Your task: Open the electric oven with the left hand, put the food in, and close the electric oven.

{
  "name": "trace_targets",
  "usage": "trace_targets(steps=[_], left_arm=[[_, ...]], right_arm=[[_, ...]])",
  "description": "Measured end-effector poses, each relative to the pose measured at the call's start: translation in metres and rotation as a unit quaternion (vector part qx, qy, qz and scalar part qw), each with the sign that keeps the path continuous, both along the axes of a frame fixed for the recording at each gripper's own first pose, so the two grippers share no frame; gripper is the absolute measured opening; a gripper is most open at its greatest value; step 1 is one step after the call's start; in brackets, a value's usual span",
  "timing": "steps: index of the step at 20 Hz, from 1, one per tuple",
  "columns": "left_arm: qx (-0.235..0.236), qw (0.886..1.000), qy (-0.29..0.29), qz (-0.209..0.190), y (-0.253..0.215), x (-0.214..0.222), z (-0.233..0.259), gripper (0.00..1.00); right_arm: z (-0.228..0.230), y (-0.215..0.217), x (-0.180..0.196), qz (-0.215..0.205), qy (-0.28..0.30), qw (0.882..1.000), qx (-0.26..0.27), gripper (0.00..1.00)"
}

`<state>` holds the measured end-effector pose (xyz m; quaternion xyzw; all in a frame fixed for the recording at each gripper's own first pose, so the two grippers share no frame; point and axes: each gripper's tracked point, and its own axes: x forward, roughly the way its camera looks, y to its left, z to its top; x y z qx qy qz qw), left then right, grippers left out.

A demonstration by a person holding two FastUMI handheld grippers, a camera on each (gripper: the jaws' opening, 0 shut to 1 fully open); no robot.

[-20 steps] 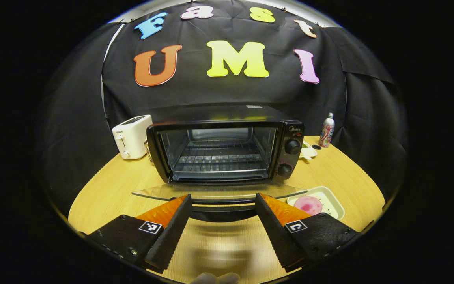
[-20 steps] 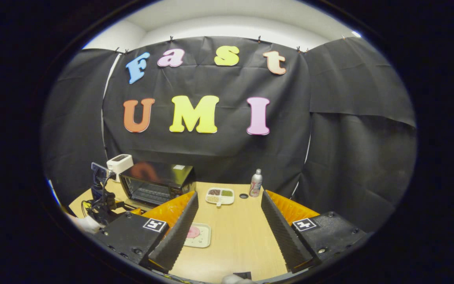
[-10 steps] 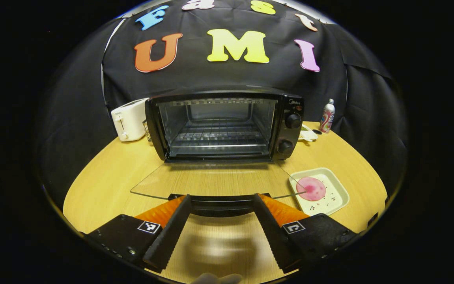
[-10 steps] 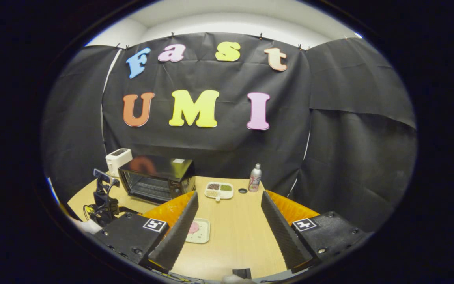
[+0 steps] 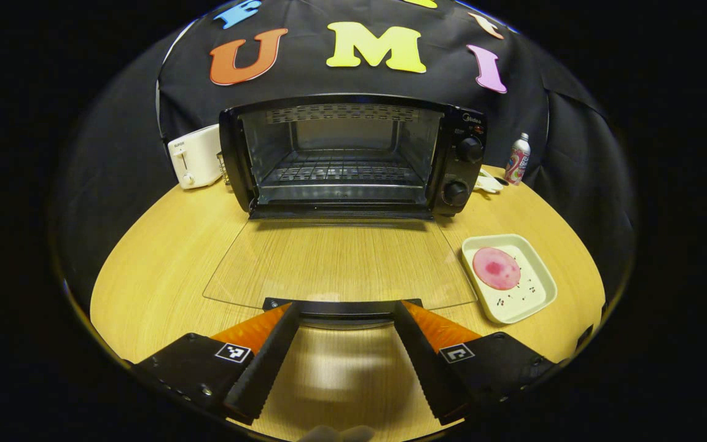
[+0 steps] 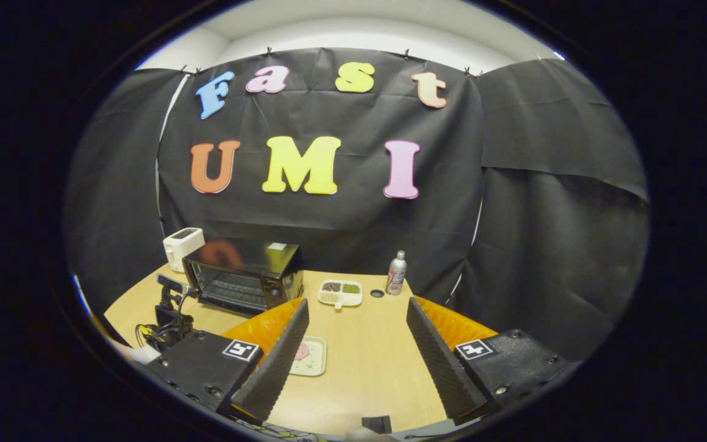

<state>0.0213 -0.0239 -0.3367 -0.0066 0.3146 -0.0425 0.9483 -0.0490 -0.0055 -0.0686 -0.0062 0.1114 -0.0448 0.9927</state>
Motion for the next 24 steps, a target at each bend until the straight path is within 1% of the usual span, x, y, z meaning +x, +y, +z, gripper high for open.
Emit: trace_targets(steps=[1,2,3,4,5,7,8,10,11,12,13,14,15,17,18,19,20,21,22,23,24], left_arm=[[-0.001,1.000,0.002,0.000,0.000,0.000,-0.001,0.96],[-0.002,1.000,0.000,0.002,0.000,0.001,-0.001,1.00],[-0.001,1.000,0.003,0.001,0.001,0.000,-0.001,0.96],[-0.002,1.000,0.004,0.001,0.001,0.000,0.000,0.96],[-0.002,1.000,0.007,0.002,-0.001,0.000,-0.002,0.96],[-0.006,1.000,0.008,0.004,-0.001,0.001,0.000,0.96],[-0.007,1.000,0.009,0.005,0.000,0.000,0.000,0.96],[-0.017,1.000,-0.005,0.007,0.000,0.001,0.006,0.97],[-0.029,0.999,-0.015,0.006,-0.002,0.001,0.011,0.96],[-0.036,0.999,-0.021,0.009,0.000,-0.001,0.015,0.96],[-0.037,0.999,-0.028,0.013,0.004,-0.004,0.022,0.98],[-0.036,0.999,-0.037,0.019,0.009,-0.006,0.030,0.98],[-0.033,0.998,-0.045,0.026,0.014,-0.010,0.038,0.98],[-0.037,0.996,-0.069,0.037,0.020,-0.018,0.061,0.97],[-0.034,0.995,-0.080,0.044,0.026,-0.022,0.074,0.96],[-0.029,0.994,-0.092,0.050,0.031,-0.026,0.088,0.96],[-0.024,0.993,-0.104,0.056,0.034,-0.029,0.104,0.96],[-0.017,0.991,-0.118,0.063,0.038,-0.032,0.120,0.96],[-0.013,0.989,-0.130,0.067,0.039,-0.035,0.135,0.96],[-0.005,0.987,-0.144,0.072,0.041,-0.038,0.151,0.96],[-0.001,0.985,-0.156,0.075,0.041,-0.041,0.166,0.96]], right_arm=[[-0.002,0.001,0.001,0.001,0.003,1.000,0.001,0.97],[-0.004,0.001,0.001,0.000,0.004,1.000,0.002,0.97],[-0.005,0.001,0.001,0.000,0.006,1.000,0.002,0.97],[-0.007,0.001,0.002,0.000,0.008,1.000,0.002,0.97],[-0.009,0.001,0.003,0.000,0.012,1.000,0.003,1.00],[-0.012,0.001,0.004,0.001,0.014,1.000,0.003,1.00],[-0.014,0.002,0.004,0.002,0.015,1.000,0.003,0.97],[-0.017,0.003,0.007,0.007,0.019,1.000,0.002,0.97],[-0.020,0.003,0.009,0.011,0.023,1.000,0.001,1.00],[-0.026,0.004,0.012,0.015,0.028,1.000,0.000,1.00],[-0.034,0.004,0.016,0.019,0.039,0.999,0.000,1.00],[-0.042,0.005,0.021,0.028,0.047,0.999,0.005,0.97],[-0.052,0.007,0.028,0.034,0.060,0.998,0.009,0.98],[-0.080,0.010,0.043,0.050,0.093,0.994,0.020,0.96],[-0.094,0.011,0.051,0.057,0.107,0.992,0.028,1.00],[-0.111,0.013,0.061,0.064,0.129,0.989,0.040,0.98],[-0.126,0.015,0.069,0.072,0.147,0.985,0.050,0.92],[-0.142,0.017,0.077,0.078,0.166,0.981,0.060,0.89],[-0.156,0.019,0.086,0.086,0.183,0.977,0.065,0.89],[-0.174,0.022,0.095,0.095,0.204,0.972,0.069,0.83],[-0.186,0.024,0.104,0.105,0.220,0.967,0.073,0.83]])
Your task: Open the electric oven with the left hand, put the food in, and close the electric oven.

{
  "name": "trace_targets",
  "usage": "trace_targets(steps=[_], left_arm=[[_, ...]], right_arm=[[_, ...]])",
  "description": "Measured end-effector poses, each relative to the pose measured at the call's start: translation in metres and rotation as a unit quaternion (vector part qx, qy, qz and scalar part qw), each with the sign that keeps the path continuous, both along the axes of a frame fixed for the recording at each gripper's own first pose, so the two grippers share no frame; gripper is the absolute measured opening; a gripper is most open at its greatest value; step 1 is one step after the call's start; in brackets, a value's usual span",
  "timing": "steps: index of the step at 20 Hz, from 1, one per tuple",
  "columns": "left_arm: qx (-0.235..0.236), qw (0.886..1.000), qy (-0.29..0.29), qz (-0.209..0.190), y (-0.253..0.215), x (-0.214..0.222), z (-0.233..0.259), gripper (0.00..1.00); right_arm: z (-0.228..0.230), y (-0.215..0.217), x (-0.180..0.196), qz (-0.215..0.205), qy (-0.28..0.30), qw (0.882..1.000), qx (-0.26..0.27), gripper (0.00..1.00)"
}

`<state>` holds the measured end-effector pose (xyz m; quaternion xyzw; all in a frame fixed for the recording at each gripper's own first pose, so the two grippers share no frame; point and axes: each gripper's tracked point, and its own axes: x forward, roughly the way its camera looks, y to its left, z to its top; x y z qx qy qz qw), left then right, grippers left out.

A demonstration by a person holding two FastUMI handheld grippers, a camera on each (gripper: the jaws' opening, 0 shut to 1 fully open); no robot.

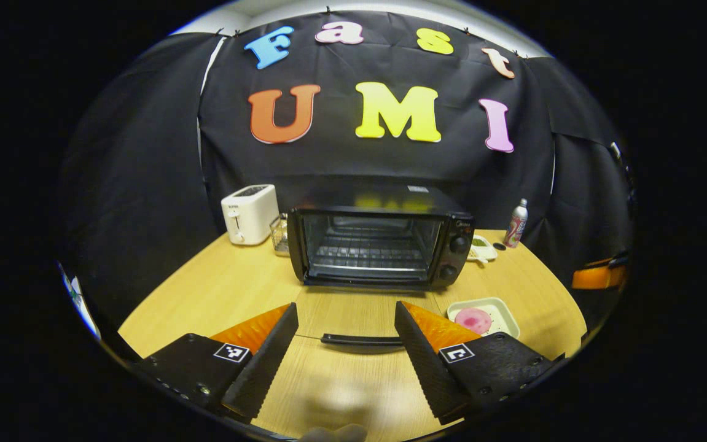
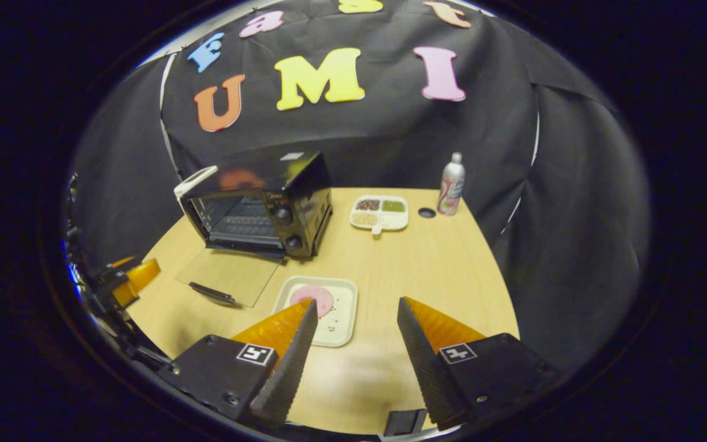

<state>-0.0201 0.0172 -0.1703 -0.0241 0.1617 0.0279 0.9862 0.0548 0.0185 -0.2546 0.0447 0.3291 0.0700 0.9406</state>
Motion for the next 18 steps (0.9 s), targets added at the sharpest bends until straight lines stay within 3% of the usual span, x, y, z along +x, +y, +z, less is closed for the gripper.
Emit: trace_targets(steps=[1,2,3,5,6,11,14,18], left_arm=[[0.003,1.000,-0.011,0.005,0.000,-0.004,0.015,0.96],[0.004,1.000,-0.017,0.008,-0.002,-0.006,0.028,0.96],[0.004,1.000,-0.023,0.014,-0.002,-0.009,0.039,0.96],[0.002,0.999,-0.033,0.030,-0.002,-0.013,0.060,0.96],[0.002,0.999,-0.036,0.041,0.000,-0.016,0.068,0.96],[0.008,0.996,-0.044,0.079,0.007,-0.030,0.093,0.96],[0.012,0.995,-0.044,0.091,0.012,-0.034,0.093,0.96],[-0.008,0.994,-0.046,0.096,0.018,-0.037,0.089,0.96]], right_arm=[[-0.016,0.003,0.008,0.008,0.025,1.000,0.008,0.71],[-0.032,0.007,0.018,0.014,0.045,0.999,0.019,0.72],[-0.046,0.011,0.027,0.018,0.069,0.997,0.030,0.63],[-0.074,0.016,0.042,0.028,0.108,0.993,0.048,0.55],[-0.085,0.015,0.050,0.034,0.124,0.991,0.049,0.55],[-0.126,0.016,0.078,0.044,0.194,0.979,0.043,0.37],[-0.138,0.019,0.078,0.050,0.237,0.969,0.050,0.30],[-0.140,0.015,0.075,0.045,0.270,0.962,0.021,0.19]])
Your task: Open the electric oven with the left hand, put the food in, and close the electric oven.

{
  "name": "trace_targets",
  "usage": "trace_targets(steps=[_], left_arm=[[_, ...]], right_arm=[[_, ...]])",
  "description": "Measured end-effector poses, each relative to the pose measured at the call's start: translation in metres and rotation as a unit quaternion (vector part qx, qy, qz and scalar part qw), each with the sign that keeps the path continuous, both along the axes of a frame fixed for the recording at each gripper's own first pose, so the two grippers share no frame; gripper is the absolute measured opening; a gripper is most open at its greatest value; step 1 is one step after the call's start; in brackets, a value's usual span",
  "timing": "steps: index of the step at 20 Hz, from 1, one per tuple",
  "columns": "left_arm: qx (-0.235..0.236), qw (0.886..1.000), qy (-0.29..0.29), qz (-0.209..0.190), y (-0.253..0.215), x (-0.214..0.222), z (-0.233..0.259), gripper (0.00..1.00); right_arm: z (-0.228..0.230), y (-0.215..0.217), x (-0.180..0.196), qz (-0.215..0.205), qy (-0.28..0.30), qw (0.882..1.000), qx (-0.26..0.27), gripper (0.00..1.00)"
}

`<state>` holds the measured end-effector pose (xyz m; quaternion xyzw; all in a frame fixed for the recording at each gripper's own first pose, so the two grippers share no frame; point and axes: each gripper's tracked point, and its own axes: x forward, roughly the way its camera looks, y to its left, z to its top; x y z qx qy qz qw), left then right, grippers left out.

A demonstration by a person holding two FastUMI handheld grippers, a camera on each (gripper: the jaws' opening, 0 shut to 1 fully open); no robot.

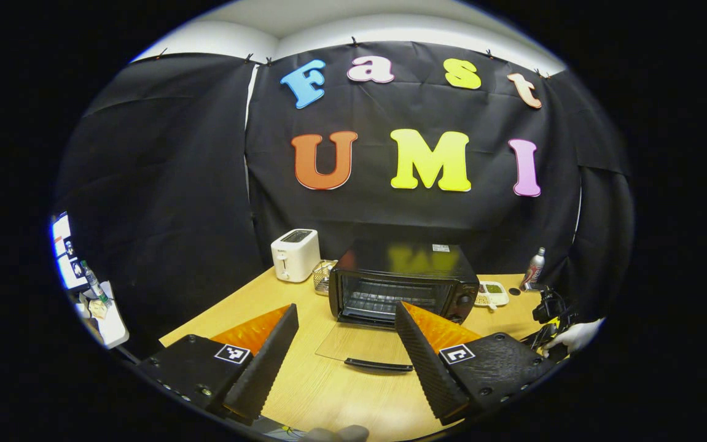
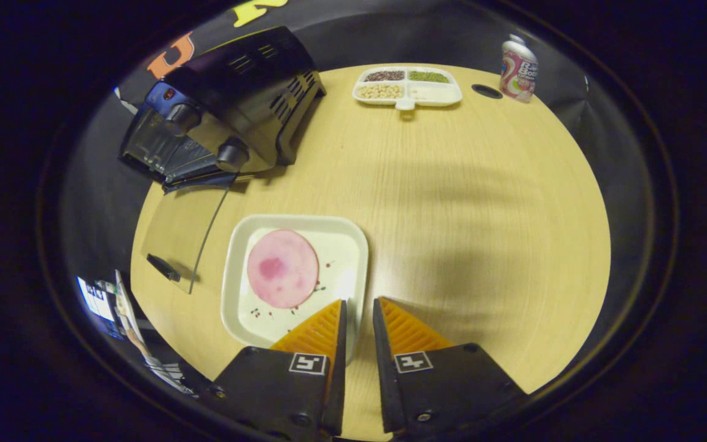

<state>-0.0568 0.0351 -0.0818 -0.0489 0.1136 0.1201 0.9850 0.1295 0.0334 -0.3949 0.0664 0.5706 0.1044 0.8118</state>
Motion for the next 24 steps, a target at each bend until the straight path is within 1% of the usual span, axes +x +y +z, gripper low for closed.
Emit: trace_targets(steps=[1,3,4,5,6,7,8,9,10,11,13,14,15,16,17,18,20,21,23,24], left_arm=[[-0.008,1.000,-0.001,0.001,0.001,0.000,-0.002,0.96],[-0.026,1.000,-0.005,-0.003,0.003,-0.001,-0.005,0.96],[-0.032,0.999,-0.008,-0.005,0.005,-0.002,-0.005,0.96],[-0.037,0.999,-0.009,-0.009,0.006,-0.003,-0.008,0.96],[-0.040,0.999,-0.008,-0.014,0.008,-0.003,-0.011,0.96],[-0.040,0.999,-0.007,-0.018,0.011,-0.005,-0.014,0.96],[-0.040,0.999,-0.006,-0.023,0.012,-0.006,-0.017,0.96],[-0.043,0.999,-0.005,-0.028,0.013,-0.006,-0.019,0.96],[-0.046,0.998,-0.007,-0.034,0.015,-0.006,-0.021,0.96],[-0.049,0.998,-0.005,-0.040,0.015,-0.006,-0.023,0.96],[-0.054,0.997,-0.006,-0.046,0.020,-0.006,-0.022,0.96],[-0.058,0.997,-0.009,-0.049,0.023,-0.005,-0.020,0.96],[-0.061,0.997,-0.009,-0.051,0.024,-0.002,-0.020,0.96],[-0.062,0.997,-0.008,-0.054,0.026,-0.001,-0.020,0.96],[-0.061,0.996,-0.009,-0.058,0.028,-0.001,-0.019,0.96],[-0.058,0.996,-0.008,-0.062,0.029,0.000,-0.018,0.96],[-0.053,0.996,-0.008,-0.072,0.031,0.003,-0.016,0.96],[-0.052,0.996,-0.009,-0.077,0.031,0.004,-0.014,0.96],[-0.053,0.995,-0.007,-0.087,0.030,0.007,-0.013,0.96],[-0.056,0.994,-0.006,-0.091,0.029,0.009,-0.014,0.96]], right_arm=[[-0.002,0.000,0.001,-0.009,0.013,1.000,-0.010,0.12],[-0.001,-0.002,0.002,-0.018,0.039,0.999,-0.026,0.15],[0.000,-0.001,0.003,-0.030,0.052,0.998,-0.029,0.18],[-0.001,0.000,0.004,-0.039,0.061,0.997,-0.032,0.12],[-0.002,0.000,0.005,-0.042,0.068,0.996,-0.032,0.11],[-0.001,0.001,0.005,-0.040,0.076,0.996,-0.031,0.11],[0.000,0.002,0.005,-0.035,0.083,0.995,-0.030,0.06],[-0.001,0.002,0.005,-0.032,0.090,0.995,-0.027,0.04],[-0.001,0.002,0.005,-0.026,0.096,0.995,-0.024,0.06],[-0.001,0.002,0.005,-0.027,0.103,0.994,-0.018,0.02],[0.000,0.002,0.006,-0.028,0.106,0.994,0.012,0.04],[-0.001,0.003,0.004,-0.033,0.111,0.993,0.037,0.02],[0.001,0.007,0.000,-0.053,0.117,0.989,0.067,0.01],[0.001,0.008,-0.001,-0.072,0.119,0.986,0.094,0.03],[0.000,0.008,0.000,-0.081,0.110,0.983,0.119,0.03],[0.002,0.010,-0.002,-0.084,0.102,0.980,0.147,0.00],[0.004,0.012,-0.005,-0.101,0.088,0.972,0.195,0.01],[0.004,0.011,-0.005,-0.112,0.079,0.968,0.211,0.04],[0.010,0.011,-0.006,-0.138,0.062,0.959,0.239,0.02],[0.012,0.006,-0.007,-0.152,0.052,0.956,0.247,0.04]])
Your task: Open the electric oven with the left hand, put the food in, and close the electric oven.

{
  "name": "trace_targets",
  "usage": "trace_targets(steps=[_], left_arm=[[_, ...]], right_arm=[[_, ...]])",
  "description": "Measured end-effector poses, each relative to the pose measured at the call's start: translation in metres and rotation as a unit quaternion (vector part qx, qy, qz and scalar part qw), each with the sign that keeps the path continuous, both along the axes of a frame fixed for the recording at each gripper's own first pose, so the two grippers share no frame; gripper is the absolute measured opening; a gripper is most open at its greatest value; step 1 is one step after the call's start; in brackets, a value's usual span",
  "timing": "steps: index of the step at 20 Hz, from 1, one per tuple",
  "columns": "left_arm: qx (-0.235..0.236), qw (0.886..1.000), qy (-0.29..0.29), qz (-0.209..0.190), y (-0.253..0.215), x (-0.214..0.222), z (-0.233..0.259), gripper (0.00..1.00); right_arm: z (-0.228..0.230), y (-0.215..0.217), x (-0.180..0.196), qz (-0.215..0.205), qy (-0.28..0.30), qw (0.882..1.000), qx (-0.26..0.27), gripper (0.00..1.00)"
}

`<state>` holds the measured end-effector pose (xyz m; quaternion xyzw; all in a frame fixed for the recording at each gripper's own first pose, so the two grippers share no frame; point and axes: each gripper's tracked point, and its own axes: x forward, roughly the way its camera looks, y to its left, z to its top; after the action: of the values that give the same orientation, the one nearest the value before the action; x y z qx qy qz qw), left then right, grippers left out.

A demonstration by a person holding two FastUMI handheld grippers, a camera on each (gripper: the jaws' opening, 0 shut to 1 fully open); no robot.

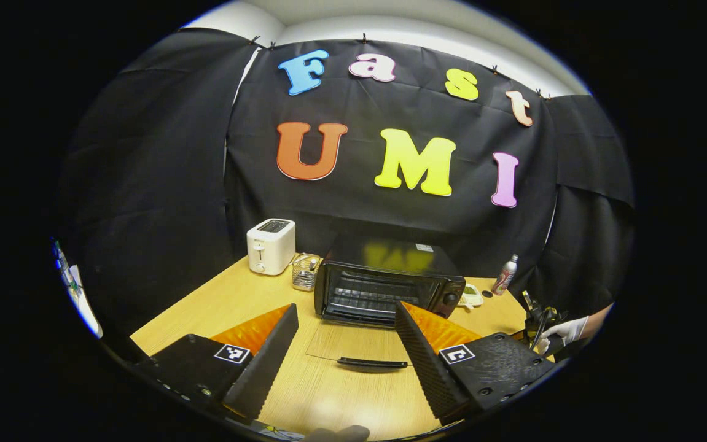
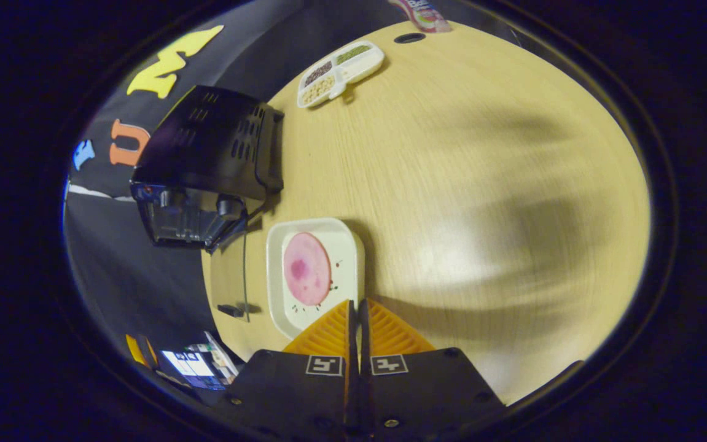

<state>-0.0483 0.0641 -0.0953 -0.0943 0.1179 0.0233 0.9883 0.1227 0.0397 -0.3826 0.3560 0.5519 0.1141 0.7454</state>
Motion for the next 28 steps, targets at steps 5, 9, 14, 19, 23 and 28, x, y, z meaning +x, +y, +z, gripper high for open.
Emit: trace_targets(steps=[5,9,14,19,23,28], left_arm=[[0.001,1.000,-0.002,-0.016,-0.001,0.007,0.007,0.96],[0.024,1.000,-0.007,-0.015,0.008,0.011,0.016,0.96],[0.040,0.999,-0.010,-0.025,0.015,0.012,0.031,0.96],[0.049,0.998,-0.006,-0.035,0.027,0.010,0.043,0.96],[0.051,0.998,-0.009,-0.026,0.038,0.003,0.051,0.96],[0.052,0.998,0.006,-0.016,0.048,0.000,0.043,0.96]], right_arm=[[0.024,0.002,-0.013,-0.071,-0.030,0.996,0.042,0.04],[0.047,0.027,-0.028,-0.108,-0.058,0.991,0.055,0.01],[0.069,0.084,-0.043,-0.179,-0.062,0.979,0.079,0.04],[0.075,0.141,-0.041,-0.250,-0.064,0.962,0.092,0.00],[0.074,0.185,-0.022,-0.291,-0.047,0.948,0.118,0.04],[0.081,0.227,0.017,-0.304,-0.055,0.941,0.137,0.04]])
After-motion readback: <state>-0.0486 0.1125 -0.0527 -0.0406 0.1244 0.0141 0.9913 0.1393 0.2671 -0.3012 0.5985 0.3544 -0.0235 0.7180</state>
